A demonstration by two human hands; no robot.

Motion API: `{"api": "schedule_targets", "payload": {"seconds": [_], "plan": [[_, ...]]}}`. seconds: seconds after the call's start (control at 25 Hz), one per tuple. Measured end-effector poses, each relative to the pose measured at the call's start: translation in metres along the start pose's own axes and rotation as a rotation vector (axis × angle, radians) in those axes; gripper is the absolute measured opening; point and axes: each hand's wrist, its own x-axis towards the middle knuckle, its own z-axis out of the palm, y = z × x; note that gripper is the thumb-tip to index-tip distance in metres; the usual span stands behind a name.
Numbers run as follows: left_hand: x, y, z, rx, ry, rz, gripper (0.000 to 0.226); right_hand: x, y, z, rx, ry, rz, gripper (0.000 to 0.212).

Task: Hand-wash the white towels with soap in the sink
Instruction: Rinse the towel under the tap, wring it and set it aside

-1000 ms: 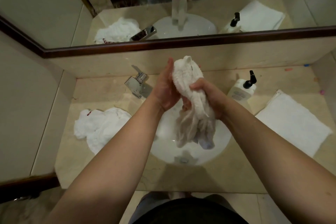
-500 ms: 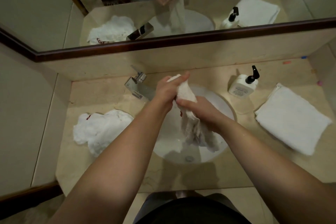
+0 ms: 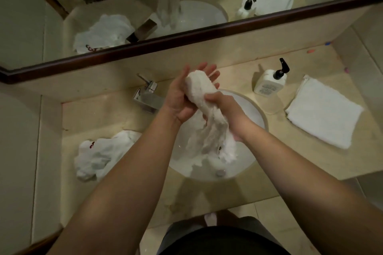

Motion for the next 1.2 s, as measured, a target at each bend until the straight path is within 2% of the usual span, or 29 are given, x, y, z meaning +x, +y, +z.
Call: {"api": "schedule_targets", "payload": {"seconds": [0.08,0.2,0.24,0.32,0.4,0.52,0.56,0.68,0.76,0.92,1.0,1.08,1.16,1.2], "plan": [[0.006,0.000,-0.001,-0.101,-0.137,0.023,0.053,0.003,-0.002,-0.002,0.204,-0.152,0.158,0.050],[0.011,0.003,0.002,-0.094,-0.091,0.027,0.022,0.009,-0.003,0.001,0.249,-0.214,0.149,0.060],[0.011,0.004,0.003,-0.035,-0.032,-0.001,0.021,0.009,-0.002,0.005,0.188,-0.166,0.082,0.065],[0.011,0.003,0.002,0.135,0.136,-0.032,0.022,0.011,0.004,0.015,-0.085,0.068,-0.052,0.069],[0.010,-0.005,-0.003,0.259,0.325,0.017,0.019,0.017,0.016,0.022,-0.294,0.283,-0.071,0.074],[0.006,-0.018,-0.007,0.393,0.513,0.074,0.021,0.025,0.033,0.028,-0.443,0.364,-0.011,0.101],[0.006,-0.021,-0.007,0.441,0.561,0.087,0.021,0.026,0.038,0.027,-0.498,0.380,-0.026,0.102],[0.008,-0.028,-0.009,0.580,0.685,0.099,0.022,0.021,0.047,0.027,-0.649,0.446,-0.111,0.080],[0.011,-0.036,-0.012,0.613,0.748,0.078,0.021,0.017,0.051,0.025,-0.777,0.429,-0.205,0.065],[0.011,-0.053,-0.012,0.530,0.847,0.062,0.024,0.012,0.058,0.017,-0.989,0.434,-0.267,0.053],[0.011,-0.054,-0.009,0.483,0.849,0.052,0.026,0.014,0.057,0.011,-0.995,0.417,-0.250,0.064],[0.012,-0.048,-0.007,0.463,0.779,0.015,0.025,0.017,0.050,0.006,-0.821,0.402,-0.182,0.072],[0.009,-0.040,-0.006,0.389,0.538,-0.006,0.022,0.018,0.038,0.000,-0.612,0.390,-0.118,0.067],[0.006,-0.037,-0.006,0.257,0.387,-0.006,0.018,0.017,0.031,-0.004,-0.513,0.368,-0.098,0.063]]}}
